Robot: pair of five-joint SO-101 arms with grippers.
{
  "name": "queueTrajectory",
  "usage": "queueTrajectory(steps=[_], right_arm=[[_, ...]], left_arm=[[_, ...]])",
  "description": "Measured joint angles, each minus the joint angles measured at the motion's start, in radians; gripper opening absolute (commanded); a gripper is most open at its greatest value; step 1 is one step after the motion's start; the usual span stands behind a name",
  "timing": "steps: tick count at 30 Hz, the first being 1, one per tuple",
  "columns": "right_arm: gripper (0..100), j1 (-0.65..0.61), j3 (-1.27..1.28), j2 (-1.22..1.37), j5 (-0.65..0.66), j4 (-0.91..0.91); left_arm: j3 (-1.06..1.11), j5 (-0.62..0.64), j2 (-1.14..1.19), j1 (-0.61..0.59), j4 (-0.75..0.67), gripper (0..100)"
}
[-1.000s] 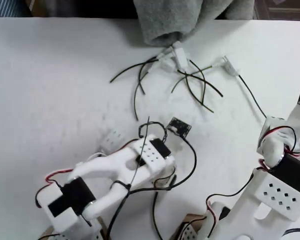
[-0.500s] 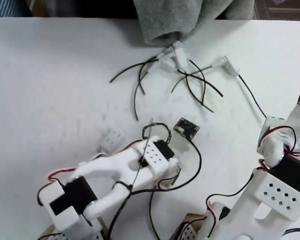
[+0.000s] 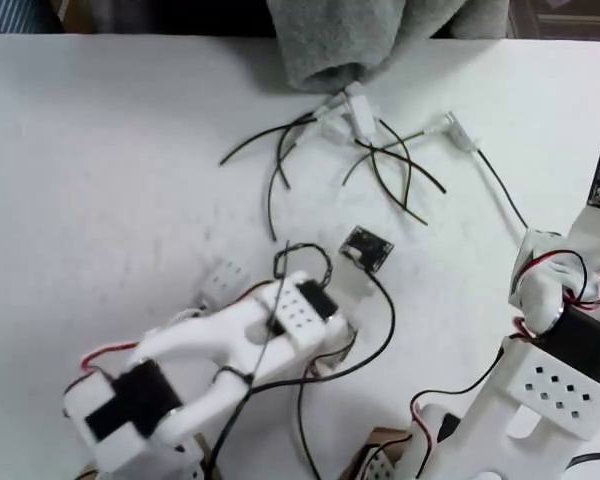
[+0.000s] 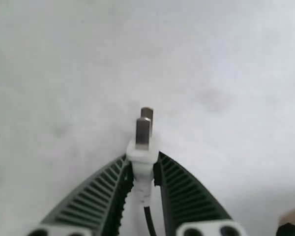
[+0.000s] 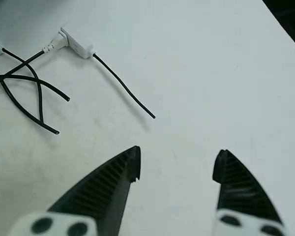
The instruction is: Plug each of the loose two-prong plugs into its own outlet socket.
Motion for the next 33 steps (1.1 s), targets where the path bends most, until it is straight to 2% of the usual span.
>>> queueTrajectory(steps=[5, 8, 13, 17, 24, 28, 33], right_arm=[[24.1, -0.003, 0.000, 0.000, 0.000, 0.000], [24.1, -0.003, 0.000, 0.000, 0.000, 0.000], [24.1, -0.003, 0.000, 0.000, 0.000, 0.000], [24.2, -0.003, 0.000, 0.000, 0.000, 0.000], [24.1, -0.003, 0.031, 0.000, 0.026, 0.000], [24.1, -0.003, 0.031, 0.000, 0.031, 0.000], [24.1, -0.003, 0.031, 0.000, 0.034, 0.000]], left_arm=[[0.149, -0.018, -0.189, 0.002, -0.084, 2], [0.221, -0.098, -0.334, -0.014, -0.086, 2], [0.350, -0.224, -0.560, -0.184, -0.084, 2], [0.433, -0.367, -0.623, -0.310, -0.075, 2], [0.450, -0.740, -0.640, -0.526, 0.091, 2], [0.350, -0.868, -0.640, -0.709, 0.235, 2], [0.190, -1.086, -0.640, -0.931, 0.428, 2]])
